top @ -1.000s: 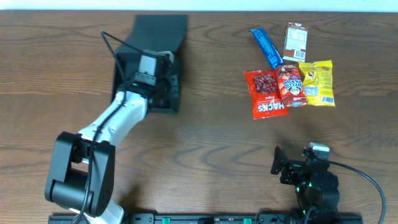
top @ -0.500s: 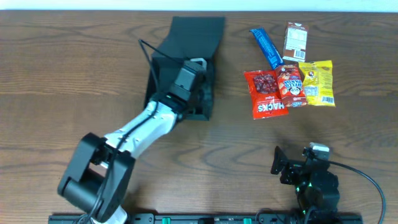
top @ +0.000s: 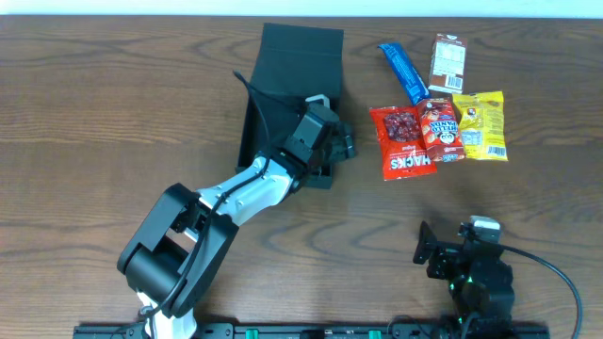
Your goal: Pack container
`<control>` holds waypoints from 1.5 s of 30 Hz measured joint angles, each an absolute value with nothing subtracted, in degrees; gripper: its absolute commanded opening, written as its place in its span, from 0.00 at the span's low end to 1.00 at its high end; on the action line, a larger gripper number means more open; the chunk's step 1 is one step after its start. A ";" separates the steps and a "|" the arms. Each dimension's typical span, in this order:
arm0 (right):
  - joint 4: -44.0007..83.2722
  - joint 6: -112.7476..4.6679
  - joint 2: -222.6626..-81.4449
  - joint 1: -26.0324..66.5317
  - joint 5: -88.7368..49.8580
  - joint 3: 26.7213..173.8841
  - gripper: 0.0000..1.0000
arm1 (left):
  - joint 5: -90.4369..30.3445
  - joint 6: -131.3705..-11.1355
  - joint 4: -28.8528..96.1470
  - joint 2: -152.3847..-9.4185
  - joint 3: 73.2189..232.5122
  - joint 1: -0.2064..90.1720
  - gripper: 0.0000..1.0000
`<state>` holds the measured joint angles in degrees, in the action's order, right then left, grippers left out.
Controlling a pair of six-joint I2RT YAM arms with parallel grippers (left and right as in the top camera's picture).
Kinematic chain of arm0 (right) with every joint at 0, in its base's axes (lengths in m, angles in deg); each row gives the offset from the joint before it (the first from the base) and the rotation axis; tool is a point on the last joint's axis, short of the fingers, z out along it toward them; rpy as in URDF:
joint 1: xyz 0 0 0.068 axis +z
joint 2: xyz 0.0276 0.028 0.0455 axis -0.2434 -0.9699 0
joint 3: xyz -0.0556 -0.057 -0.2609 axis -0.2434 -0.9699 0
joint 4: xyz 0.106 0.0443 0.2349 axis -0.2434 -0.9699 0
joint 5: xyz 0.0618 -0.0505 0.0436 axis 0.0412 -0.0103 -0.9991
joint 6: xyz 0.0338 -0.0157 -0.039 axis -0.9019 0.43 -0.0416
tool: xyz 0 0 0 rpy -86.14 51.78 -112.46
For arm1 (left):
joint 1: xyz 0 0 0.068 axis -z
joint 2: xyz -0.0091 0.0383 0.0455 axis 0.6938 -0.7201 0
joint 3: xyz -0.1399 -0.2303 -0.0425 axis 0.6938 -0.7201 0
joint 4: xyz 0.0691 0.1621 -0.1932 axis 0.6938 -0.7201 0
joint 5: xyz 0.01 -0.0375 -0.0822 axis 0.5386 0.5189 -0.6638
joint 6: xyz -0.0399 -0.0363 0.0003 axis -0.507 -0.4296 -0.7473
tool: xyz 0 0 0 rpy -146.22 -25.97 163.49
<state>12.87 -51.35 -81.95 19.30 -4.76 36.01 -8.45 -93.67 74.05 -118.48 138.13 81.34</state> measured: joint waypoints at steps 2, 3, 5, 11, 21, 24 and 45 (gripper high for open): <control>12.89 -51.18 -81.97 19.30 -4.33 36.01 0.99 | -8.43 -92.81 69.79 -118.66 141.46 81.34 0.95; 12.91 -51.18 -81.97 19.30 -4.17 36.01 0.99 | -8.43 -91.70 65.44 -118.68 144.25 81.34 0.95; 12.91 -51.15 -81.97 19.30 -3.93 36.01 0.99 | -7.73 -88.88 57.13 -118.73 150.11 81.34 0.95; 12.89 -51.11 -81.95 19.30 -3.82 36.01 0.99 | 2.39 -77.69 32.63 -118.79 170.20 81.39 0.95; 12.89 -51.00 -81.95 19.30 -3.82 36.01 0.99 | 23.35 -73.73 1.18 -118.77 178.26 74.11 0.44; 12.89 -51.02 -81.95 19.30 -3.84 36.01 0.99 | 22.67 -73.58 1.66 -118.77 176.60 66.13 0.23; 12.89 -51.00 -81.95 19.30 -3.82 36.01 0.99 | -4.39 -54.83 23.30 -119.56 159.25 59.48 0.62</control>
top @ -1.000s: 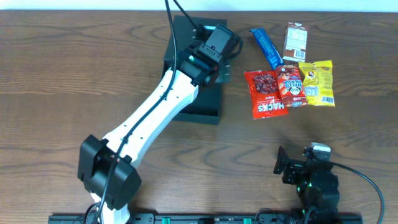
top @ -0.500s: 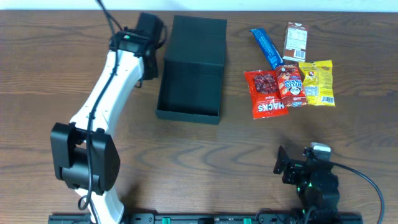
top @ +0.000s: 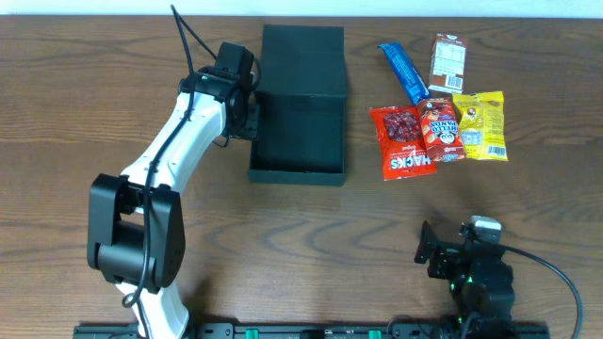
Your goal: Pack container
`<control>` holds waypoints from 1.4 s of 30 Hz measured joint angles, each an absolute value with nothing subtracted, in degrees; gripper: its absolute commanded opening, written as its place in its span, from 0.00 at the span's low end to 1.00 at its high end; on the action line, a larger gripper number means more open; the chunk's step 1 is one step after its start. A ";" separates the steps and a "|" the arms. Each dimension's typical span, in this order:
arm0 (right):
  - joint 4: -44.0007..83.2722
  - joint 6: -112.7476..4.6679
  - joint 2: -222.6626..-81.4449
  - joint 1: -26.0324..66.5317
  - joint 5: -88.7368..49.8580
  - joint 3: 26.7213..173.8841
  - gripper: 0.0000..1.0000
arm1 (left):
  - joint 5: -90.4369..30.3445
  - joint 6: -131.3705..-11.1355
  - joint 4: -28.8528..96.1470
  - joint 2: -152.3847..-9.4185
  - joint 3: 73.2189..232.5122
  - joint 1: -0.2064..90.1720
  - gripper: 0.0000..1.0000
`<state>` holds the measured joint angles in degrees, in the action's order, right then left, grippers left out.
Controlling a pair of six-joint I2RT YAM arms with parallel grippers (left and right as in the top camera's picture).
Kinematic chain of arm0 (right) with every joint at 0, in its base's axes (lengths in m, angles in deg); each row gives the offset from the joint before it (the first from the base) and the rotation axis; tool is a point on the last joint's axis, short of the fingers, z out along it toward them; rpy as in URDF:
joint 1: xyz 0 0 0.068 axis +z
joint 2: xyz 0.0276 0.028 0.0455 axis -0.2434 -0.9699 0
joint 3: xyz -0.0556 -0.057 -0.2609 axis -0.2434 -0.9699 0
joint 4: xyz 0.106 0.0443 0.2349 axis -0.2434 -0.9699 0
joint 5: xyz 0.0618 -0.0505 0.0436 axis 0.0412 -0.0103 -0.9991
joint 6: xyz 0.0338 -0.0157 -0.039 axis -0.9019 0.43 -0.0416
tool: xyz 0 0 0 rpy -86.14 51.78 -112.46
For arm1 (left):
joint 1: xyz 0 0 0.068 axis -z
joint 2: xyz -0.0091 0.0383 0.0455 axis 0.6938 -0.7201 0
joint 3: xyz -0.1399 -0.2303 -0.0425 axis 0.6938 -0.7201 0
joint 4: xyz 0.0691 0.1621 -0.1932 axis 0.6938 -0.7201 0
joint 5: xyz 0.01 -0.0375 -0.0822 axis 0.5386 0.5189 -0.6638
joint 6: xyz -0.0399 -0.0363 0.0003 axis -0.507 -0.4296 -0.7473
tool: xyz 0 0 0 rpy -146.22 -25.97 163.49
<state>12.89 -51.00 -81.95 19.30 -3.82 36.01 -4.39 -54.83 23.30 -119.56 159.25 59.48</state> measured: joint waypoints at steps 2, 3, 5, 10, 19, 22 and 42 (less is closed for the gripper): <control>12.89 -51.00 -81.95 19.30 -3.82 36.01 0.99 | -5.09 -54.24 23.21 -119.56 159.25 59.48 0.62; 12.89 -51.00 -81.95 19.30 -3.82 36.01 0.99 | -5.28 -54.11 22.99 -119.56 159.25 59.48 0.63; 12.89 -51.00 -81.95 19.30 -3.82 36.01 0.99 | -5.48 -54.00 22.90 -119.56 159.25 59.48 0.63; 12.89 -51.00 -81.95 19.30 -3.82 36.01 0.99 | -5.87 -54.00 22.88 -119.27 159.40 59.48 0.70; 12.89 -51.00 -81.95 19.30 -3.82 36.01 0.99 | -8.08 -52.99 32.15 -112.08 163.77 59.16 0.95; 12.87 -51.00 -81.95 19.30 -3.82 36.01 0.99 | -8.25 -52.97 36.59 -111.69 164.06 57.74 0.95; 16.81 -55.88 -81.97 19.30 -7.10 35.97 0.99 | -8.25 -52.97 41.53 -111.69 164.10 52.38 0.95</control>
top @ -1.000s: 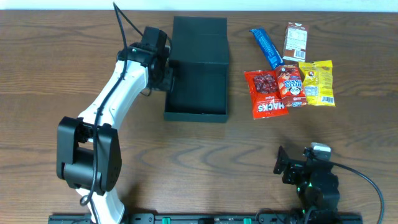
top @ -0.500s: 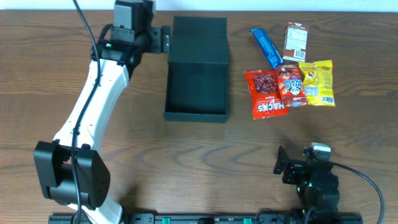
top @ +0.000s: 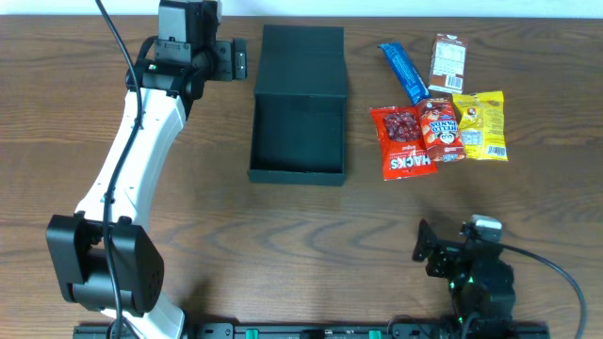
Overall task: Pack container
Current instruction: 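Reach the right gripper to the blue bar and grasp it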
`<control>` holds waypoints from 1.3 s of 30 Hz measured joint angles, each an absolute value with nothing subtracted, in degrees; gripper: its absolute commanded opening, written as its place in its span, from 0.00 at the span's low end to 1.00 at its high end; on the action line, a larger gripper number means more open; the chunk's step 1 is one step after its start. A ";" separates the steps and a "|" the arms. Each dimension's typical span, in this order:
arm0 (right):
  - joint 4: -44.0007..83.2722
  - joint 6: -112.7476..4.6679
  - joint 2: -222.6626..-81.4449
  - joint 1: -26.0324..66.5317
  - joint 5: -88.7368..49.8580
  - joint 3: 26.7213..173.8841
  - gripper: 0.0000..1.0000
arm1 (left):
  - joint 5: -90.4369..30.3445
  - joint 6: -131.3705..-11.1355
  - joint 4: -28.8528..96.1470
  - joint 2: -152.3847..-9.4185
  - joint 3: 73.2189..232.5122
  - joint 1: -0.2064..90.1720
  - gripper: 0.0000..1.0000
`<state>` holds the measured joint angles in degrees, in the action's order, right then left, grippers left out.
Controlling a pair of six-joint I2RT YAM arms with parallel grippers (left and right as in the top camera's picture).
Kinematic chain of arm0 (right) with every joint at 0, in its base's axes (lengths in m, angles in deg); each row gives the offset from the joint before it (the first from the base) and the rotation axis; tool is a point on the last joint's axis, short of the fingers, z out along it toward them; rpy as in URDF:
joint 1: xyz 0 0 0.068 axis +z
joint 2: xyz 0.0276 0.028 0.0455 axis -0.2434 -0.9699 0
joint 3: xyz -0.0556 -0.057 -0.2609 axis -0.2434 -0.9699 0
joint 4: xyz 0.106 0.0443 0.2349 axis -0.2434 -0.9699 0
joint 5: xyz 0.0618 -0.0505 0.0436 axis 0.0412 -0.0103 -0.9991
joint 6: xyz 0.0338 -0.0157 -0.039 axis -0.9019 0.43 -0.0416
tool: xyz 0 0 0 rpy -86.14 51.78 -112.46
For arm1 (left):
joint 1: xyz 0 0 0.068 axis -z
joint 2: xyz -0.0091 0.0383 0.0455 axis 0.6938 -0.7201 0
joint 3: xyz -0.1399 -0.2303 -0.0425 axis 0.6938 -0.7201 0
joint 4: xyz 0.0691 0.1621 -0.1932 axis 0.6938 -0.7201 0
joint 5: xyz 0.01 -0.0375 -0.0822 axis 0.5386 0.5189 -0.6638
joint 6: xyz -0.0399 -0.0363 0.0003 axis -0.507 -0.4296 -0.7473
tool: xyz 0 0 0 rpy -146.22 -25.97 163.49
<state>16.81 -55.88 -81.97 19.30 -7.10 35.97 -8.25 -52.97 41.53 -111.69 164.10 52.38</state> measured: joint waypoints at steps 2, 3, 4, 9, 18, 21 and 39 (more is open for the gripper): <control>21.15 -63.39 -81.95 19.30 -11.73 35.94 0.99 | -8.25 -52.97 40.85 -111.69 164.10 52.38 0.95; 21.66 -67.96 -81.95 19.30 -14.53 35.94 0.99 | -8.25 -52.97 40.59 -111.69 164.10 52.38 0.95; 22.05 -70.94 -81.95 19.30 -16.06 35.94 0.99 | -8.25 -52.97 40.39 -111.69 164.10 52.38 0.95; 29.33 -86.76 -81.99 19.30 -21.31 35.57 0.99 | -8.25 -52.97 39.54 -111.69 164.10 52.38 0.95; 44.59 -82.48 -97.36 17.90 -21.00 38.28 0.99 | -8.28 -52.97 39.45 -111.69 164.10 52.38 0.95; 45.20 -75.44 -112.33 15.34 -20.65 46.31 0.99 | -8.28 -52.97 39.38 -111.69 164.10 52.38 0.95; 17.20 -27.27 -193.88 12.87 -21.88 127.31 0.99 | -16.87 -49.04 32.08 -111.69 164.10 52.38 0.95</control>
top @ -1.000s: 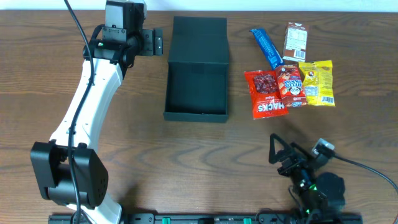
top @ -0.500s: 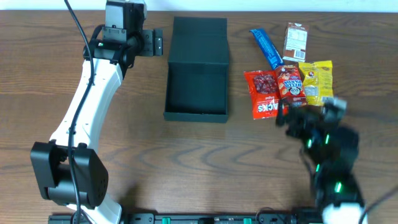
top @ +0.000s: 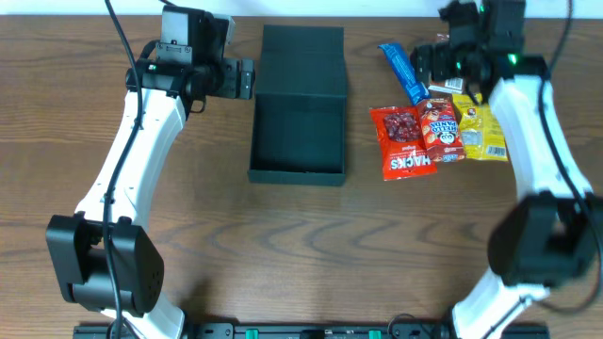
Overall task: Pack container
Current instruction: 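Reach the right gripper to the blue bar and grasp it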
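Note:
The black container (top: 297, 127) lies open at the table's middle, its lid (top: 301, 58) folded flat behind it and nothing inside. My left gripper (top: 244, 78) hangs open just off the container's far left wall. To the right lie a blue bar (top: 402, 68), a brown carton (top: 448, 87), a red HACKS pouch (top: 399, 143), a smaller red pouch (top: 439, 127) and a yellow pouch (top: 480, 127). My right gripper (top: 430, 64) hovers over the far end of these snacks, between the blue bar and the carton. It looks open and hides part of the carton.
The right arm's white link (top: 537, 132) runs along the right side of the snack pile. The left arm's white link (top: 132, 160) crosses the left part of the wooden table (top: 283, 245).
My right arm has left its folded rest at the front right and now reaches over the far snacks. My left gripper has shifted a little nearer the container's left wall.
First my left gripper was at the container's near right corner, with the box askew and its lid raised. Then the box lay straight and open, with the gripper at its left wall. The gripper then stood off to the far left. Now the right arm is over the snacks.

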`<control>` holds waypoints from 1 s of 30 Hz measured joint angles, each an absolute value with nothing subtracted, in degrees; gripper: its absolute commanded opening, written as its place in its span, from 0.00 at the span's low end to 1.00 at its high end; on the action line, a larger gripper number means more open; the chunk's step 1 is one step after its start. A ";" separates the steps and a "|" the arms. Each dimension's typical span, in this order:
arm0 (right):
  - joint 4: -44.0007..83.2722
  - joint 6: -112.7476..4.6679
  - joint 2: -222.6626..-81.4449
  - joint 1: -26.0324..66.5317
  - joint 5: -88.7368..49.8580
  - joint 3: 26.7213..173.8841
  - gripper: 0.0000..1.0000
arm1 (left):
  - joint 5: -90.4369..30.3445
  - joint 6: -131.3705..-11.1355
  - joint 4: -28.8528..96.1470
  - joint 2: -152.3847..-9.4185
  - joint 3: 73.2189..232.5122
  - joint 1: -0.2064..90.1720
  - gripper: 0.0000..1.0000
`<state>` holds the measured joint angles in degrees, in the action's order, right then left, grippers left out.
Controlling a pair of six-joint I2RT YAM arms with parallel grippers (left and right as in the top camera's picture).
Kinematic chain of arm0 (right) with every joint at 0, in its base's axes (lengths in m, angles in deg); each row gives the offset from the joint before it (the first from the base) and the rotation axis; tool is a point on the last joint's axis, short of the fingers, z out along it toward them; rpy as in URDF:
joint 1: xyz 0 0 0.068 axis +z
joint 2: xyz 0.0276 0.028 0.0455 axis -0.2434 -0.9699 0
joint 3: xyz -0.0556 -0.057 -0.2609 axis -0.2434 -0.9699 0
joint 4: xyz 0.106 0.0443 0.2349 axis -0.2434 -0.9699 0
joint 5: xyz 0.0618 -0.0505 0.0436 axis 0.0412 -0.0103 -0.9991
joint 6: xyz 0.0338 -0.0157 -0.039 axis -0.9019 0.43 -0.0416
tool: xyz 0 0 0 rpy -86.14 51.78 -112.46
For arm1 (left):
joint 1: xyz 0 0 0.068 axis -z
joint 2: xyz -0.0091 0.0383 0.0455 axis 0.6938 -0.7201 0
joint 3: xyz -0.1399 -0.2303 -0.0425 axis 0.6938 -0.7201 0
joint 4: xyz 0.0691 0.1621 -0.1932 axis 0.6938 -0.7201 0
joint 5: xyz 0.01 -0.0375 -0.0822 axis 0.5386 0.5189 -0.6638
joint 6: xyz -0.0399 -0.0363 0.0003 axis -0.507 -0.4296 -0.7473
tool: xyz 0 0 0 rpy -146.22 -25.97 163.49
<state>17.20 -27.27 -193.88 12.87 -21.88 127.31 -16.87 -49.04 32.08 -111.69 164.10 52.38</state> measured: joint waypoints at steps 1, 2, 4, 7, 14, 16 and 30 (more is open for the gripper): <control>16.94 -26.08 -196.43 12.87 -21.79 130.37 0.99 | -17.11 -48.64 31.28 -111.71 164.10 52.38 0.95; 16.91 -25.23 -198.49 12.87 -21.68 132.68 0.99 | -17.35 -48.40 30.47 -111.73 164.10 52.38 0.95; 16.72 -23.77 -202.64 12.87 -21.40 137.16 0.99 | -18.22 -47.96 29.42 -111.73 164.10 52.38 0.95; 17.50 -22.48 -208.02 12.92 -20.78 141.38 0.99 | -19.23 -47.37 28.43 -111.86 164.10 52.38 0.95; 18.40 -21.63 -215.08 13.92 -20.26 141.99 0.99 | -20.06 -46.98 27.73 -112.17 164.10 52.38 0.95; 18.44 -21.58 -216.52 14.67 -19.52 141.99 0.99 | -20.10 -47.00 27.71 -112.17 164.10 52.38 0.95; 17.94 -21.15 -221.94 16.79 -13.51 142.08 0.93 | -20.12 -47.00 26.03 -112.21 164.10 52.38 0.95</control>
<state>17.94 -21.15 -221.94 16.79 -13.51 142.08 -20.12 -47.00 26.03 -112.21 164.10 52.38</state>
